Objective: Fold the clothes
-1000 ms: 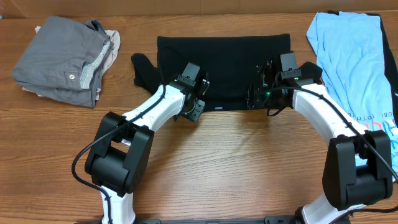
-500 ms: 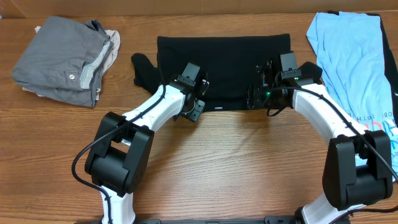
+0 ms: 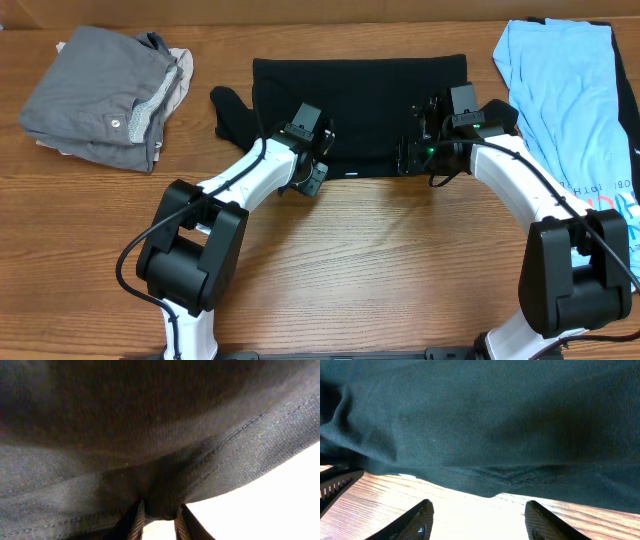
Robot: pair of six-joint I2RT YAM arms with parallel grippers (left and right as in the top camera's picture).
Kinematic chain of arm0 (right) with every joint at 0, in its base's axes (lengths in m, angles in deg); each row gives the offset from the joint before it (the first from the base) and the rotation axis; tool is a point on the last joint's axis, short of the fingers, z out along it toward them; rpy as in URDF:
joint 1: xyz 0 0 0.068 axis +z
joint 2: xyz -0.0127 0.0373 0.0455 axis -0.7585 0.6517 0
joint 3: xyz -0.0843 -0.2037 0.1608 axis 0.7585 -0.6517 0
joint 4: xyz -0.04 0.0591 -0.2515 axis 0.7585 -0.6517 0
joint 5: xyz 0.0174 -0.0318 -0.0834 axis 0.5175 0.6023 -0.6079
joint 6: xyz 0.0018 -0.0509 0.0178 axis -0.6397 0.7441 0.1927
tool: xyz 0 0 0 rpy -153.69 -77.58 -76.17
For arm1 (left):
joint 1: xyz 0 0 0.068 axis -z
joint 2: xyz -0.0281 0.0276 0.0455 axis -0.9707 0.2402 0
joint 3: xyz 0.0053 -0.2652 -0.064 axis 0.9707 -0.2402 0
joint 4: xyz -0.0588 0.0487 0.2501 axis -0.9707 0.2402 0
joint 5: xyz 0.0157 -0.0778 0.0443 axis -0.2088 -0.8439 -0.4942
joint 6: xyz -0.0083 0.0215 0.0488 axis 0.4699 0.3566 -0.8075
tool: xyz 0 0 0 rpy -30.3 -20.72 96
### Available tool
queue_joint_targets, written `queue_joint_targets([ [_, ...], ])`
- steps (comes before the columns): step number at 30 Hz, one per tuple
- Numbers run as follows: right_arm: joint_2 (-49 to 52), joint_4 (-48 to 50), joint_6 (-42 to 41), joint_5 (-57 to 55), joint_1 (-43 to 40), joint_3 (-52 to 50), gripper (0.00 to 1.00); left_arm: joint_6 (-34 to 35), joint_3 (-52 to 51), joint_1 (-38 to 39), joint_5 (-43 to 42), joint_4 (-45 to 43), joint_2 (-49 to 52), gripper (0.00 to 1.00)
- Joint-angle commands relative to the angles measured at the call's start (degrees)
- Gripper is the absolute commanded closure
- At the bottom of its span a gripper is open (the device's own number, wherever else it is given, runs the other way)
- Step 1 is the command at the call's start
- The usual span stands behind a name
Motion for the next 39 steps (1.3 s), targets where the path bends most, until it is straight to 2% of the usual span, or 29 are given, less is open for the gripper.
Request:
queue_joint_targets([
  [1,0.17,0.07,-0.07,-0.59,-0.2,-0.35,0.38,-0.39,-0.83,0.13,-0.39,-0.94,1.44,0.8],
  [11,0.17,0.04,-0.07,-0.59,-0.2,-0.35,0.38,-0.39,7.39,0.13,-0.37,4.72,1.22,0.85],
  [18,0.17,-0.11,-0.07,-0.57,-0.2,-0.35,0.38,-0.39,12.28,0.13,-0.37,8.24,1.22,0.96],
  [26,0.17,-0.39,-0.07,-0.52,-0.2,-0.35,0.38,-0.39,14.19,0.13,-0.37,11.19,1.2,0.96],
  [39,0.17,-0.5,0.0,3.96,0.24,-0.35,0.38,-0.2,25.27,0.11,-0.37,24.17,1.03,0.96],
])
